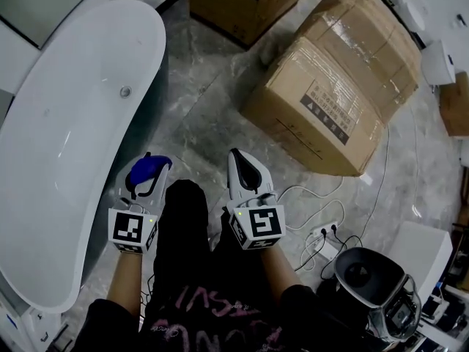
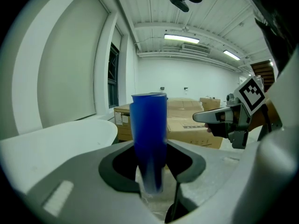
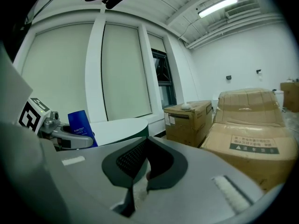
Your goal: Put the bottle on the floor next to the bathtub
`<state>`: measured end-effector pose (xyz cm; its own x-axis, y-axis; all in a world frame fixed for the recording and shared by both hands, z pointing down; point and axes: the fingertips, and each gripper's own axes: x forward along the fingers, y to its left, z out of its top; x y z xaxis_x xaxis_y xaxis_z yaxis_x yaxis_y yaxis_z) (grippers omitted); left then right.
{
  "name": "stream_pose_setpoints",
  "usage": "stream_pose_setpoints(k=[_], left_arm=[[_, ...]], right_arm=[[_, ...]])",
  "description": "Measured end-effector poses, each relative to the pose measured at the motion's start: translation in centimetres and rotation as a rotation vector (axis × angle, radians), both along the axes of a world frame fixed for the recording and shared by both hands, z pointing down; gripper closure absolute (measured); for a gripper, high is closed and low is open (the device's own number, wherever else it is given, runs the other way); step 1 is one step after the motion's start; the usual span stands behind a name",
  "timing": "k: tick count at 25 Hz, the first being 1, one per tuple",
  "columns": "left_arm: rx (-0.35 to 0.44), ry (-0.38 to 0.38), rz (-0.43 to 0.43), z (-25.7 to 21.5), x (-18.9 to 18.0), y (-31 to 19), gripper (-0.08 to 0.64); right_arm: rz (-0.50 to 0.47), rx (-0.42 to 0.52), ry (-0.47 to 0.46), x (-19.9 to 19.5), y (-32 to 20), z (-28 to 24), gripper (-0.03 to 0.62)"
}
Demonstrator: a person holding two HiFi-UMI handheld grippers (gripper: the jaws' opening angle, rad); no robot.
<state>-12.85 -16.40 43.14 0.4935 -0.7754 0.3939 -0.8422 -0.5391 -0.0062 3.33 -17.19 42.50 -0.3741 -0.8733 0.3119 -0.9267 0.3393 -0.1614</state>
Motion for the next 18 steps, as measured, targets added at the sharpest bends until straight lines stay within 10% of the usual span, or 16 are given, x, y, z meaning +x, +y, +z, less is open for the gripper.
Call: stream_pose_setpoints(k=[18], left_arm=[[0.038, -0.046, -0.013, 19.7, -2.6, -6.0, 0.396]], right_arm=[[0.035, 0.032, -0.049, -0.6, -7.6, 19.5, 0.569]])
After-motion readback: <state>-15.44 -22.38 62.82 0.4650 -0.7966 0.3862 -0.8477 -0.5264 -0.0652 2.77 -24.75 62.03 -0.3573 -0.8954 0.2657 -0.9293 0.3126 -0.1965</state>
